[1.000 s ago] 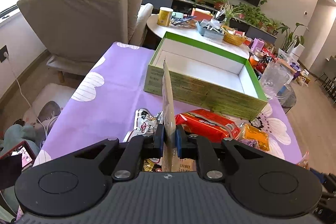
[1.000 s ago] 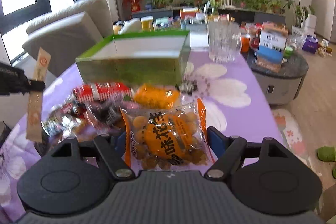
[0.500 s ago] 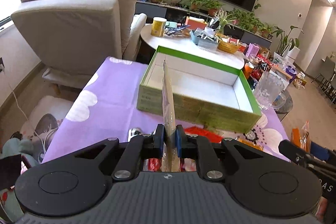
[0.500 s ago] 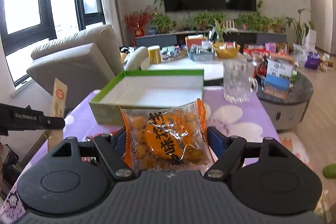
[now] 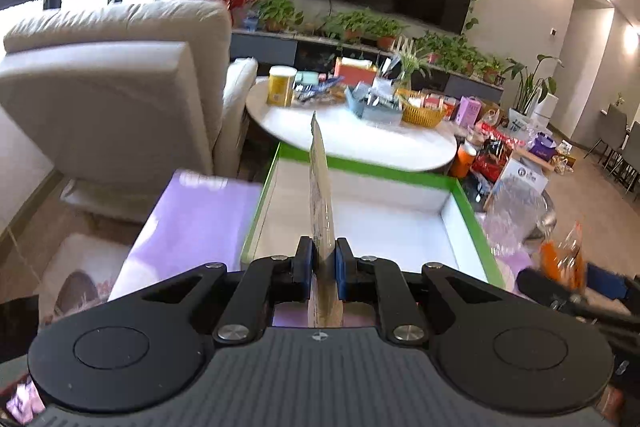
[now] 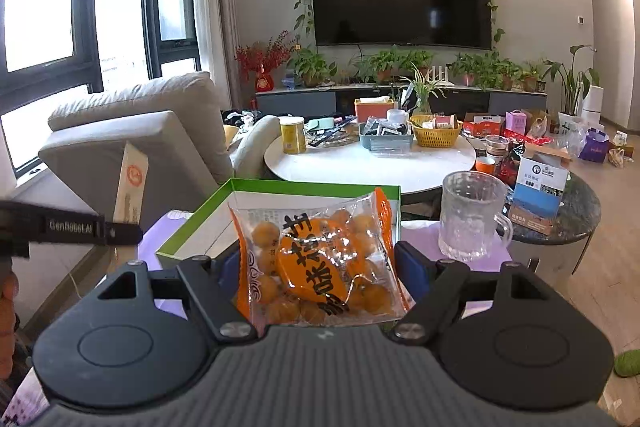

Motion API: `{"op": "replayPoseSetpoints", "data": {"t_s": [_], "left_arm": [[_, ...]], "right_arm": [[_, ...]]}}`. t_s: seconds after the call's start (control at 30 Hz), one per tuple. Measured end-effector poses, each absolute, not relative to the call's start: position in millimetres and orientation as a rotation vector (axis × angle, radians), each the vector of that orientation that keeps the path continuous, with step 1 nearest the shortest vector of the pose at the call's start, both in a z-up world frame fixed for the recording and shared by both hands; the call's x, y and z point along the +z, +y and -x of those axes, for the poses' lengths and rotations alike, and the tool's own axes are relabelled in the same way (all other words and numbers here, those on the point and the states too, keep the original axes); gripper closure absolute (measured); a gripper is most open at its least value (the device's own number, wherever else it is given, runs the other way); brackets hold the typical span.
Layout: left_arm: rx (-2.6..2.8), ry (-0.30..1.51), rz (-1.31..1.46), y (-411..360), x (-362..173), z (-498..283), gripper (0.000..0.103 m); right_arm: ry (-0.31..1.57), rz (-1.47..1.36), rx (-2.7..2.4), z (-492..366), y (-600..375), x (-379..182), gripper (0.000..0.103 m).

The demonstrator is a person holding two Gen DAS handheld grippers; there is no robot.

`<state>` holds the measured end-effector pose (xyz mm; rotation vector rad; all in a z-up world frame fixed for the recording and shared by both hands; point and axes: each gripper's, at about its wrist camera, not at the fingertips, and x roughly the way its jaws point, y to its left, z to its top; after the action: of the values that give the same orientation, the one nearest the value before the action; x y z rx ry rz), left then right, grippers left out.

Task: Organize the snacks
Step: 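Carry both snacks into the green box and open the left tool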

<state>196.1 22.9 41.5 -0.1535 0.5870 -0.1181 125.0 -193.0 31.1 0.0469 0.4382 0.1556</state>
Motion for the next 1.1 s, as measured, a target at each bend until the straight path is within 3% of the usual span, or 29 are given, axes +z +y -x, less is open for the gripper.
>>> {"op": "replayPoseSetpoints", "data": {"t_s": [0.33, 1.1], "left_arm": [[-0.058, 0.430, 0.153, 4.7, 40.2, -255.1, 0.092], [-0.056, 0.623, 0.044, -5.5, -25.0, -318.5, 0.089]], "right_arm": [[0.490, -0.041, 0.143, -175.1, -187.8, 18.6, 0.036], [0.620, -0.023, 0.127, -230.8, -174.9, -16.1, 0.036]]}}
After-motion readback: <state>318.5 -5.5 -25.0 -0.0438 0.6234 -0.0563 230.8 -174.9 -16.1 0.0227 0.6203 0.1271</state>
